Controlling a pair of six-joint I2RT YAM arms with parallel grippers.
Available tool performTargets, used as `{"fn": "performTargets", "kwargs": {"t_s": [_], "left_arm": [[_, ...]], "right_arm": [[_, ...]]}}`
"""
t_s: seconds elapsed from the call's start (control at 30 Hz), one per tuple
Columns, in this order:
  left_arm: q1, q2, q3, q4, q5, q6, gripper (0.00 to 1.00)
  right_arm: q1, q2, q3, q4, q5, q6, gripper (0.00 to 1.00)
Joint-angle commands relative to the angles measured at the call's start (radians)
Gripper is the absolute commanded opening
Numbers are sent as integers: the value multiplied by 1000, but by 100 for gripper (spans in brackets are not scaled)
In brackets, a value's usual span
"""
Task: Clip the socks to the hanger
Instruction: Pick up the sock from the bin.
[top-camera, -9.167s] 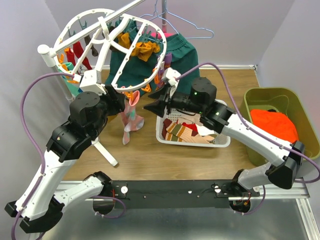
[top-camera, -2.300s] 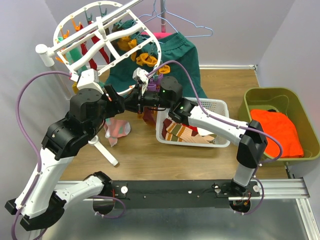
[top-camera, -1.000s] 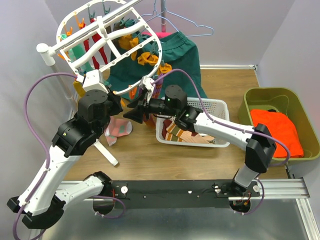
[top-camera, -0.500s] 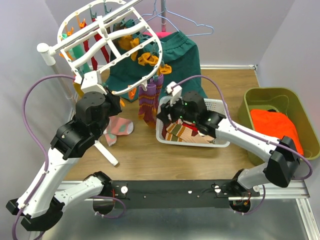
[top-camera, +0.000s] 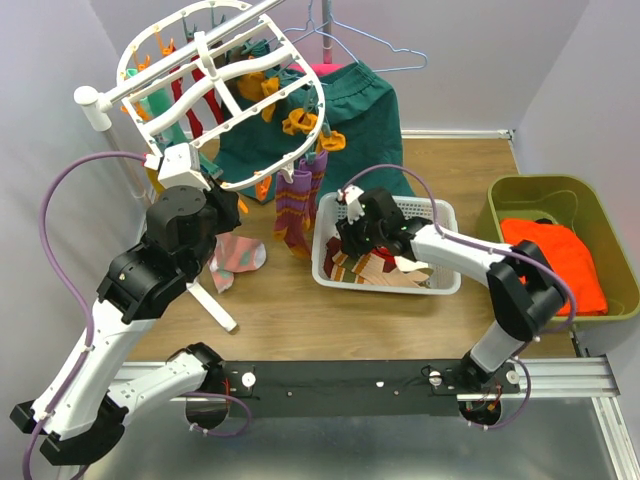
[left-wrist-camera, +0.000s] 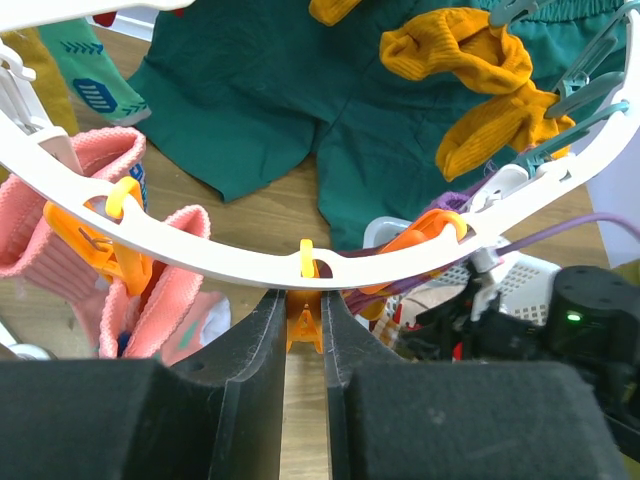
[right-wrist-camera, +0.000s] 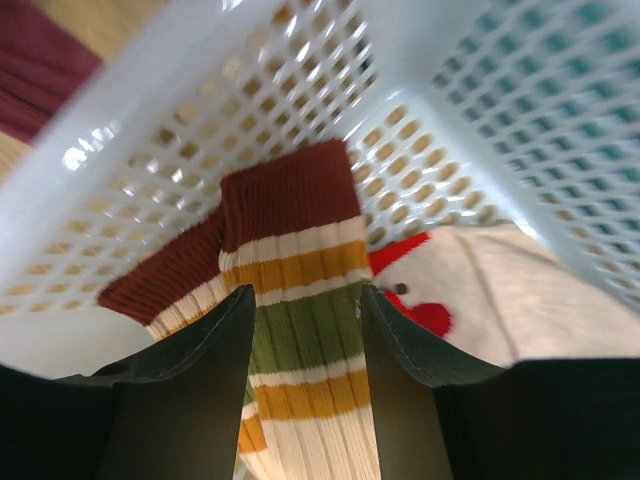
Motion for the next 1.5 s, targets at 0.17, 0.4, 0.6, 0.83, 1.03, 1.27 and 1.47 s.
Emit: {"fn": "performTargets", "kwargs": {"t_s": [0.17, 0.4, 0.6, 0.83, 1.03, 1.27, 1.47], "left_arm": [[3, 9, -6, 27, 4, 1, 17], [5, 14, -3, 26, 5, 3, 17], [5, 17, -6, 23, 7, 1, 17], [3, 14, -4, 24, 7, 3, 17], [5, 11, 0, 24, 7, 3, 17], [5, 8, 2, 26, 10, 3, 17], [5, 9, 4, 33, 19, 1, 17]], "right_arm": [[1, 166, 57, 53, -158, -70, 55], [1, 235, 78, 139, -104, -68, 54], [-14, 217, 32, 177, 3, -28, 8], [-28, 32, -20, 175, 53, -7, 1], [-31, -106, -26, 173, 92, -2, 1], [-32, -226, -95, 201, 103, 50, 1], [-32, -381, -138, 262, -22, 55, 1]]}}
